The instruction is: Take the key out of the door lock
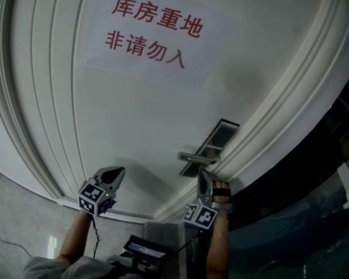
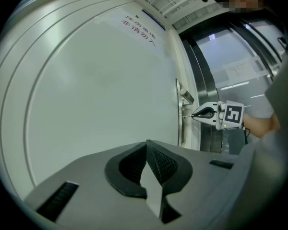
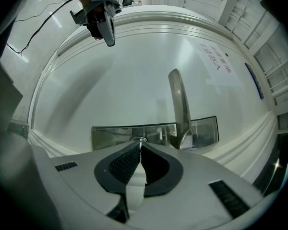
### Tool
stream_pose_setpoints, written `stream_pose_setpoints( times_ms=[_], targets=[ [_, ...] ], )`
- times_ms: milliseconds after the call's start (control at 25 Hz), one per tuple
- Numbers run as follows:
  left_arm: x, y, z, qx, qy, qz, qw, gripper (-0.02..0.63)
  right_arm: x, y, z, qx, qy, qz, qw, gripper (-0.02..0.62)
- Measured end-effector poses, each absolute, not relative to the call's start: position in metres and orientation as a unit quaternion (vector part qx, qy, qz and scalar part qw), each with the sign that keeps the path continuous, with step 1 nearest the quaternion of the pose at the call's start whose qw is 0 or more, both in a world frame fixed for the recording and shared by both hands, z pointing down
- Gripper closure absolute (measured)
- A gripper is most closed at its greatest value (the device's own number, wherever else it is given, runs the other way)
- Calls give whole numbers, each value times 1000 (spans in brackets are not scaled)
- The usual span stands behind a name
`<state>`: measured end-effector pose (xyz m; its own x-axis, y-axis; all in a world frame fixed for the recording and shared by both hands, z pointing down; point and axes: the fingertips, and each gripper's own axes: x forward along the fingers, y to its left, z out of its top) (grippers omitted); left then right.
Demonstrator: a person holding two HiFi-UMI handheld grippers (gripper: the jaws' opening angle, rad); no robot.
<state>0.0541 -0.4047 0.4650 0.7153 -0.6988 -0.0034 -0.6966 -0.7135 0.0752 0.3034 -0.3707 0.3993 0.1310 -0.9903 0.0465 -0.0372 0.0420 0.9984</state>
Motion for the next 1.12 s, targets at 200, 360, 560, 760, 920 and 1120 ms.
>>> stream_pose_setpoints(
  times_ms=[200, 360, 560, 760, 920, 1120],
  targets=[
    [58, -402, 464, 927, -374, -16, 32, 598, 303, -369, 398, 530, -486, -445, 534, 574],
    [58, -400, 466, 927, -373, -14, 33, 598, 303, -368, 399, 531, -484, -446, 535, 574],
    [54, -398, 466, 925, -378, -14, 33, 598, 302, -369, 400, 531, -490, -445, 528, 575],
    [51, -397, 465, 924, -381, -15, 32, 598, 302, -368, 399, 531, -491, -446, 527, 574],
    [50, -396, 466, 923, -382, -14, 33, 598, 302, -368, 399, 529, -488, -449, 530, 574],
    [50, -396, 468, 923, -382, -13, 33, 598, 304, -368, 401, 528, -486, -446, 535, 574]
  ],
)
